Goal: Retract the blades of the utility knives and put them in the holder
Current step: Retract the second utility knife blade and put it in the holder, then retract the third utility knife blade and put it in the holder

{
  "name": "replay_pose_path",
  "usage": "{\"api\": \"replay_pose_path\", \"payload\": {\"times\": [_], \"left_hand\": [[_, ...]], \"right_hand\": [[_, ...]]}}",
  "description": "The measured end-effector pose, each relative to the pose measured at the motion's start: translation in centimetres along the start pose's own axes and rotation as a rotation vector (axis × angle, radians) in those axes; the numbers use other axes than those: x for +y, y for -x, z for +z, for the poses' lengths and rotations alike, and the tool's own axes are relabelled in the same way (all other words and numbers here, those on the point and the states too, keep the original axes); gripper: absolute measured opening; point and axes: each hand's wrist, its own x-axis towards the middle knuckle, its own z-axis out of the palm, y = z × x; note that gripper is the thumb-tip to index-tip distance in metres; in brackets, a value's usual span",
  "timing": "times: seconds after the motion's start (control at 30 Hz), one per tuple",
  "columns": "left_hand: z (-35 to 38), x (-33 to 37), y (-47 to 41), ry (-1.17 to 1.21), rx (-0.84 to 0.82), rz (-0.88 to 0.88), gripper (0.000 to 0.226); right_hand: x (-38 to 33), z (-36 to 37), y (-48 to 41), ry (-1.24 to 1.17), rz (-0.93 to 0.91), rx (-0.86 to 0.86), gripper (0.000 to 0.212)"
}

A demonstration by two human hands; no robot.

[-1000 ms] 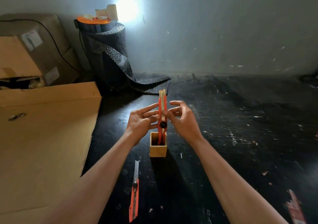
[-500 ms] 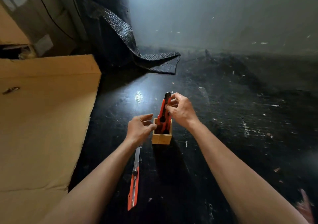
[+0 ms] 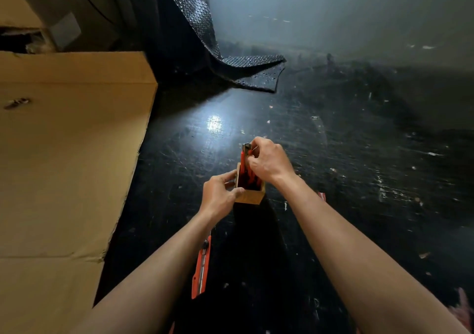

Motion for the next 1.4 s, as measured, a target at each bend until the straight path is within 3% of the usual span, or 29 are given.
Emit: {"api": "replay_pose_path", "payload": {"times": [0.33, 0.57, 0.73, 1.0, 1.13, 1.27, 1.4], "left_hand": [[-0.6, 0.3, 0.9, -0.004, 0.024, -0.004, 0.049], [-3.6, -1.2, 3.5, -0.162, 0.072, 0.065, 0.048], [-5.8, -3.7, 6.4, -0.268, 0.065, 0.070, 0.044], [-6.2, -8.6, 11.3, -0.294, -0.037, -0.088, 0.042], [-5.3, -10.4, 12.6, -0.270, -0.074, -0.151, 0.034], [-4.5, -11.3, 13.7, -0.187, -0.084, -0.190, 0.026], [-4.4, -12.0, 14.3, -0.094, -0.041, -0.219, 0.035]], "right_hand": [[0.1, -0.7, 1.6, -0.047, -0.019, 0.056, 0.020], [-1.6, 0.4, 5.3, -0.015, -0.048, 0.059, 0.019], [-2.4, 3.7, 9.2, 0.011, -0.012, -0.052, 0.020], [-1.5, 11.3, 15.0, 0.088, 0.164, -0.311, 0.032], [-0.7, 14.3, 17.0, 0.007, 0.272, -0.413, 0.034], [-0.6, 16.4, 18.7, -0.149, 0.301, -0.350, 0.025], [-0.7, 17.4, 19.8, -0.296, 0.363, -0.295, 0.027]]}}
